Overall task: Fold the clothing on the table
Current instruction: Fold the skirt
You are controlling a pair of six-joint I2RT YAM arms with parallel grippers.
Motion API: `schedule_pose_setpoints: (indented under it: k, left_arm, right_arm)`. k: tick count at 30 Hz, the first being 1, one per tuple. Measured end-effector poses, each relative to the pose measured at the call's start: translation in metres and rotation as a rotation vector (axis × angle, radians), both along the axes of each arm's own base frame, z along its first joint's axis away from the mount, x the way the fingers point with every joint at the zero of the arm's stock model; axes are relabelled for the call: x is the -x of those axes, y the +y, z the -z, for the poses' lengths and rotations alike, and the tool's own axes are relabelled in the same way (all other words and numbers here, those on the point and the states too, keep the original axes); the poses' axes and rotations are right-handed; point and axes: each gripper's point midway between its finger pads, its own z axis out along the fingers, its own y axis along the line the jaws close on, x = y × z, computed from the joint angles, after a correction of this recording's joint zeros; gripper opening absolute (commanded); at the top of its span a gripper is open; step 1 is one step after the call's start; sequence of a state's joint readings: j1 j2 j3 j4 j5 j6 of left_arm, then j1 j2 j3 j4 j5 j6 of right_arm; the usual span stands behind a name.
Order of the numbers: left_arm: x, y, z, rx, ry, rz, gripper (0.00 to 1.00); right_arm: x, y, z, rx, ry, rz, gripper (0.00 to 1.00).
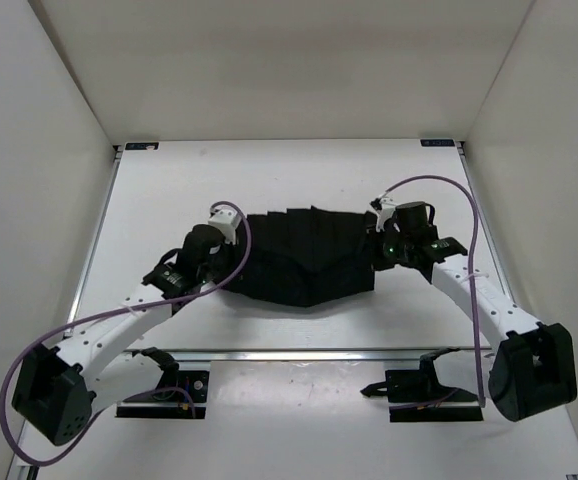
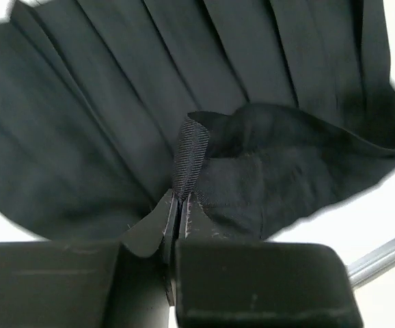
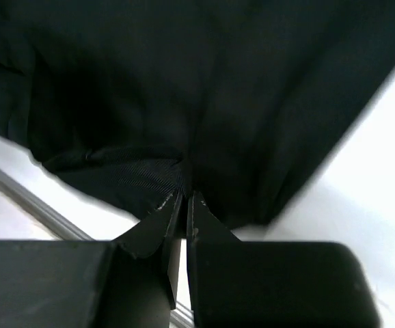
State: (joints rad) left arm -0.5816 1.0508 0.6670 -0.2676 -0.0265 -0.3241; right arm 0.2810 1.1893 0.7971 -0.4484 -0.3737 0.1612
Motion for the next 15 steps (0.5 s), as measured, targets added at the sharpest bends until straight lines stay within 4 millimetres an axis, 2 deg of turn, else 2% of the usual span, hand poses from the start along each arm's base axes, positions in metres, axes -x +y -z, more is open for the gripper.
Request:
schedule_pose_setpoints:
  k: [1,3,6,10,15]
  left_arm:
    - [-0.001,0.004,-0.004,0.017,0.001,-0.025,0.00]
    - [-0.015,0.018,-0.013,0.042,-0.002,-0.106,0.00]
    - [-0.041,0.037,-0.012,0.054,0.033,-0.223,0.00]
    - [-0.064,0.042,0.020,0.030,0.129,-0.296,0.00]
    - [-0.080,0.056,0.063,0.020,0.226,-0.391,0.00]
  right_arm:
    - [-0.003,0.007,-0.008,-0.024,-0.019,-0.016,0.00]
    - [-0.021,0.011,-0.019,-0.064,-0.037,-0.014,0.00]
    - [-0.067,0.014,-0.021,-0.084,-0.022,-0.001,0.01]
    - [-0.119,0.025,0.001,-0.091,0.018,-0.019,0.00]
    - [-0.164,0.034,0.027,-0.127,0.068,-0.039,0.00]
